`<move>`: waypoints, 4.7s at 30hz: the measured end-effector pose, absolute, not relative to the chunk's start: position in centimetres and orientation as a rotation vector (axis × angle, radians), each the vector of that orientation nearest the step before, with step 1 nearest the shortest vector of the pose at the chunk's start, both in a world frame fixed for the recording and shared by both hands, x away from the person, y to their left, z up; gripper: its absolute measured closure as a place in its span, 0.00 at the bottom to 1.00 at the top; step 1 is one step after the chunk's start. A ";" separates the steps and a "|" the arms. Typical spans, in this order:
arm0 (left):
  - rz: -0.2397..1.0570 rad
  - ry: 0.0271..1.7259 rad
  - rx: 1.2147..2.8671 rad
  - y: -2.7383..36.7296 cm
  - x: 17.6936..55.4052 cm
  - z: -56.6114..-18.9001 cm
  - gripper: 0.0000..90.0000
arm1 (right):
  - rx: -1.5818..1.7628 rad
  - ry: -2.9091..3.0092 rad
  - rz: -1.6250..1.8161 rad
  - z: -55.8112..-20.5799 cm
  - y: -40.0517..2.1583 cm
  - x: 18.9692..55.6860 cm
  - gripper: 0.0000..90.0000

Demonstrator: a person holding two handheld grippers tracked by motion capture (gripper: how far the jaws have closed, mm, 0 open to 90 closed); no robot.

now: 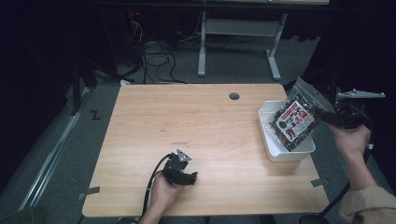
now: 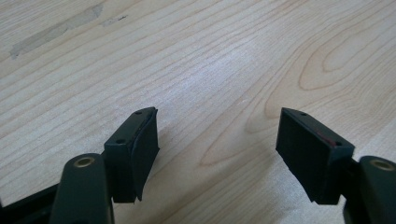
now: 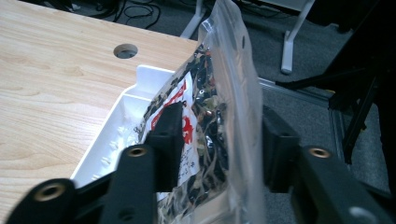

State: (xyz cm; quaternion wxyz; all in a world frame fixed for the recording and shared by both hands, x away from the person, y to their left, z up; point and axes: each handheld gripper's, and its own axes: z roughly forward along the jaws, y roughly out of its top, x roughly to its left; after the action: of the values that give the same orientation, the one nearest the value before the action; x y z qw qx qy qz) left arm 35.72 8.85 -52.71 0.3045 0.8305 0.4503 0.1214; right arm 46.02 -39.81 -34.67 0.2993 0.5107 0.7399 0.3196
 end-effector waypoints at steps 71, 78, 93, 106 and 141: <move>0.375 1.165 2.149 9.1 35.2 -51.8 0.34 | 1.001 2.123 1.270 -36.2 -33.2 37.0 0.44; 0.369 1.162 2.156 8.9 35.3 -52.0 0.34 | 0.990 2.183 1.277 -37.0 -32.9 35.9 0.41; 0.366 1.158 2.150 9.1 35.1 -51.8 0.35 | 0.955 2.266 1.356 -37.6 -30.7 33.9 0.49; 0.368 1.150 2.151 9.0 35.1 -51.7 0.36 | 0.910 2.359 1.354 -39.0 -28.2 33.7 0.50; 0.350 1.118 2.168 8.4 35.0 -51.8 0.36 | 0.890 2.471 1.186 -45.7 -22.5 37.1 0.49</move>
State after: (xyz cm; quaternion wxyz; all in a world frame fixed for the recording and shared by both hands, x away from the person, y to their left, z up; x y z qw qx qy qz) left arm 34.97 8.37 -51.76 0.3319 0.8299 0.4279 0.1341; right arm 37.10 -22.53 -45.74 0.1296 0.3061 0.8503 0.4081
